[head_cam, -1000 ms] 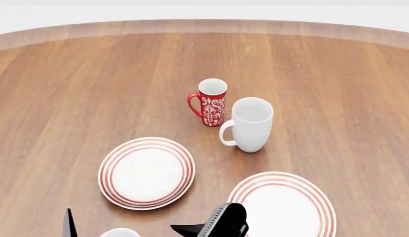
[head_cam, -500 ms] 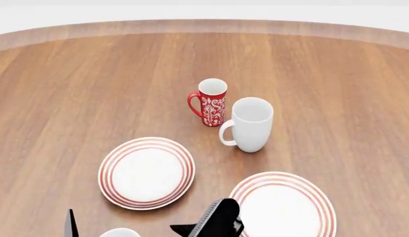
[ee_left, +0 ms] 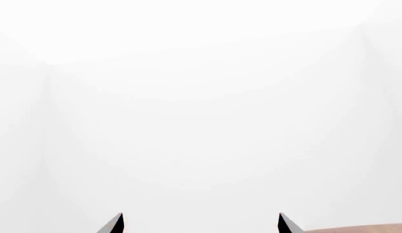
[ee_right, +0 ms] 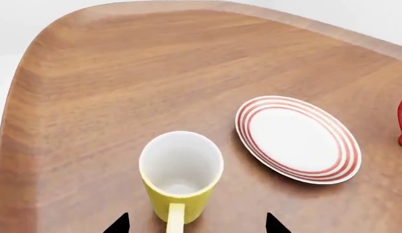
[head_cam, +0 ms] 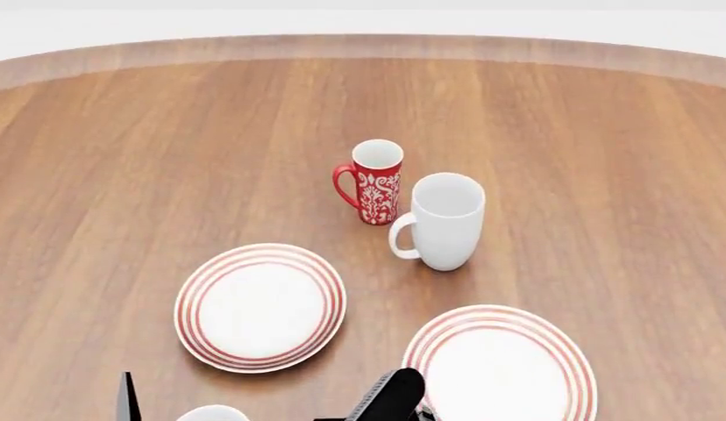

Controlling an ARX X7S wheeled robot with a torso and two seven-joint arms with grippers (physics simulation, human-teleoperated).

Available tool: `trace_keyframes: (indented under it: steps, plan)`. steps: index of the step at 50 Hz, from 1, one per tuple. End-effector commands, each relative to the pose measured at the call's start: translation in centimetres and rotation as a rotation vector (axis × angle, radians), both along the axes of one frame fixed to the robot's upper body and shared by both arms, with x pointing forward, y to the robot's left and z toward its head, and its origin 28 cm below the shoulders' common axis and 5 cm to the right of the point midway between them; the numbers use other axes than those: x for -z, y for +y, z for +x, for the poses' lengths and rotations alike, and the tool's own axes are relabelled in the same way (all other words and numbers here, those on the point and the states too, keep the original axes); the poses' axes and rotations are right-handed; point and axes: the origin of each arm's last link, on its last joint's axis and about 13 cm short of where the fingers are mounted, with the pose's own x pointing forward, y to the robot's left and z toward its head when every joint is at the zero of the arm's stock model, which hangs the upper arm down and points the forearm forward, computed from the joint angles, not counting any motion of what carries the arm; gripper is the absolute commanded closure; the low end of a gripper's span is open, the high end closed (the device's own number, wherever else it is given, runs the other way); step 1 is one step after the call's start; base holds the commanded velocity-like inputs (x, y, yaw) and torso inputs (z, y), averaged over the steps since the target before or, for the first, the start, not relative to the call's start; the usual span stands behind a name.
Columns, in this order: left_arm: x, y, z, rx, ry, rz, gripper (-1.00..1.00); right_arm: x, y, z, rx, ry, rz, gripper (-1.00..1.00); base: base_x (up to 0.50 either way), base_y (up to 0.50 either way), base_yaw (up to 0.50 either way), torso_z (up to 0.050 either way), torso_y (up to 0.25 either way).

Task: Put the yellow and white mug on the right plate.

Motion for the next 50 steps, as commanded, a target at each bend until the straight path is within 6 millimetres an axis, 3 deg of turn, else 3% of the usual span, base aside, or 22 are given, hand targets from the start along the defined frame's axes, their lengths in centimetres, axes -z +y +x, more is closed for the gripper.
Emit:
trace_keyframes:
  steps: [1, 50]
  plan:
    - [-0.2, 0.0, 0.1, -0.002, -0.008, 0.013, -1.0, 0.9, 0.2, 0.1, 0.008, 0.023, -0.014, -1.0, 0.0, 0.0, 0.0, 0.0, 0.0]
    - [0.0, 0.1, 0.1, -0.003, 0.003, 0.005, -1.0, 2.7, 3.2, 1.7, -0.008, 0.023, -0.07, -1.0, 0.0, 0.0, 0.0, 0.0, 0.0]
